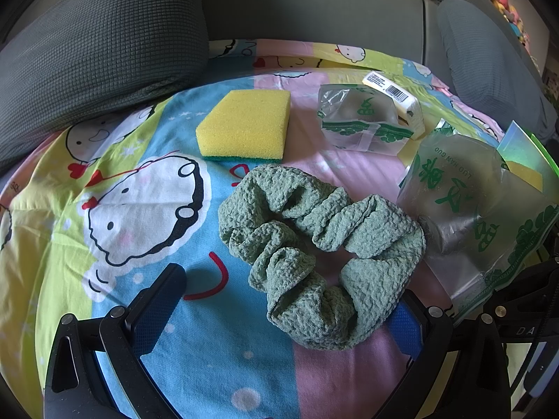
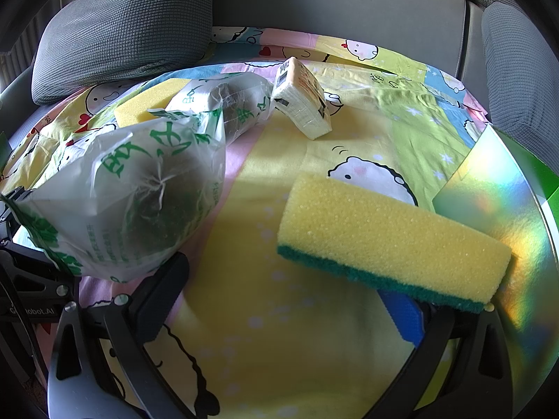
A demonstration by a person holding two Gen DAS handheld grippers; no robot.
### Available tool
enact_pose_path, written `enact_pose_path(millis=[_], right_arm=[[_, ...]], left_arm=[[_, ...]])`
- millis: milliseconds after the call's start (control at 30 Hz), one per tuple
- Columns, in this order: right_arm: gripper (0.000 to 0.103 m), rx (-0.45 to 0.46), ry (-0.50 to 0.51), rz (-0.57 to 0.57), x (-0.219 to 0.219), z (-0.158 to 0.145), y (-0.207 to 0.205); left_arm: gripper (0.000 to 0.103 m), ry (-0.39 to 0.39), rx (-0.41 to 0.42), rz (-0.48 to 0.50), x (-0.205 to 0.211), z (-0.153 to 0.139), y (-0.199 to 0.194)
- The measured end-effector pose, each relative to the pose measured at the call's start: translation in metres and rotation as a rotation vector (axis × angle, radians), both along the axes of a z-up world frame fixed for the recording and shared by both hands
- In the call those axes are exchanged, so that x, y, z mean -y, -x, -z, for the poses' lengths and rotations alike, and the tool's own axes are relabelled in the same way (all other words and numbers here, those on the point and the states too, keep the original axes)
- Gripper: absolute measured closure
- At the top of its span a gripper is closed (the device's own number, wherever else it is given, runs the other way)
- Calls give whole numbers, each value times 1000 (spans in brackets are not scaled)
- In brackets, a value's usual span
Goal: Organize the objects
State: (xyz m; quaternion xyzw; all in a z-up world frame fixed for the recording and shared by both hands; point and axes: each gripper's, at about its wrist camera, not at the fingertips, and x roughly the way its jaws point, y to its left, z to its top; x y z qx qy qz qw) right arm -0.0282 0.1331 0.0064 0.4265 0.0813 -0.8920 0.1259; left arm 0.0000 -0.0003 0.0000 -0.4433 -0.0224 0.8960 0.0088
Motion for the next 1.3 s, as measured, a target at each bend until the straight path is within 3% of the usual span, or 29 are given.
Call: enact_pose_path(millis=[1300], right_arm=[[1,0,0,0,0,0,0]], left_arm=[[0,3,0,-6,6,1,-4]])
